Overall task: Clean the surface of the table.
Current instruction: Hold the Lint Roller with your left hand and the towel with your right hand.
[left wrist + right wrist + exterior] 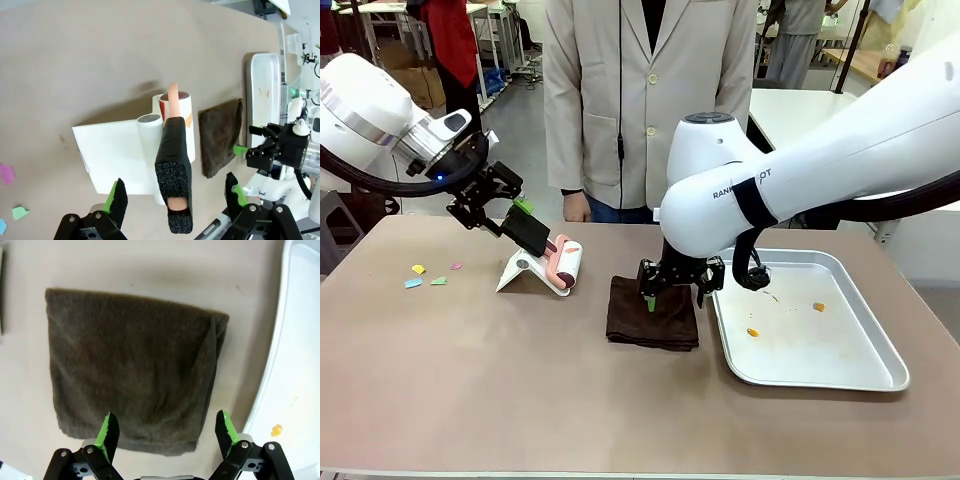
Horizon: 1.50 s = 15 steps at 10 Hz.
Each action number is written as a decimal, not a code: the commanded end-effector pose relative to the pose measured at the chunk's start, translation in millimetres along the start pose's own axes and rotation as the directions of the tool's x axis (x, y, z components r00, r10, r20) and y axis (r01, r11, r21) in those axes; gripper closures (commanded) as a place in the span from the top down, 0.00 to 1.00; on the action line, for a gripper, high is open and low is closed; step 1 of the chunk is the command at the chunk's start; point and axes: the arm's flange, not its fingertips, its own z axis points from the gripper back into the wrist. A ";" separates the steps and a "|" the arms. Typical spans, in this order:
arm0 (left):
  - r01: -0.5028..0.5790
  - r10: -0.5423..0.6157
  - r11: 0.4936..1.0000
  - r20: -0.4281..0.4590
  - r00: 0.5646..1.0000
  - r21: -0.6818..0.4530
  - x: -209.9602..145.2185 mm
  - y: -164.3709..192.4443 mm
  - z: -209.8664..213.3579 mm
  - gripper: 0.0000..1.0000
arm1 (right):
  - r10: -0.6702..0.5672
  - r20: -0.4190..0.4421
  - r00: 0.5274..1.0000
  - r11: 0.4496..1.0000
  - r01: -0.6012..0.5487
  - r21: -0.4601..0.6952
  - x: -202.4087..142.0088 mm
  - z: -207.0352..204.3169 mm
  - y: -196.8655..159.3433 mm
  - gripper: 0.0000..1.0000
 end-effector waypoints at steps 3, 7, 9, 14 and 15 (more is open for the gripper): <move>0.022 -0.022 1.000 -0.004 1.000 -0.017 -5.7 -1.0 -6.6 1.00 | -0.060 0.017 0.998 0.997 0.059 0.048 6.9 -15.5 -3.9 1.00; 0.028 -0.028 0.999 0.005 1.000 -0.027 -8.0 -4.2 -7.4 1.00 | -0.060 0.012 0.998 0.997 0.059 0.055 7.1 -16.6 -4.0 1.00; 0.030 -0.030 0.999 0.003 1.000 -0.029 -8.7 -4.7 -7.5 1.00 | -0.059 0.001 0.998 0.997 0.059 0.058 9.2 -19.9 -4.7 1.00; 0.034 -0.034 0.999 0.010 0.999 -0.011 -7.3 -15.5 -9.3 0.00 | -0.057 0.017 0.998 0.996 0.056 0.076 11.5 -26.6 -10.6 0.09; 0.030 -0.030 1.000 0.027 0.999 -0.002 -7.6 -16.9 -10.2 0.00 | -0.057 0.017 0.998 0.996 0.055 0.076 11.5 -27.2 -11.0 0.00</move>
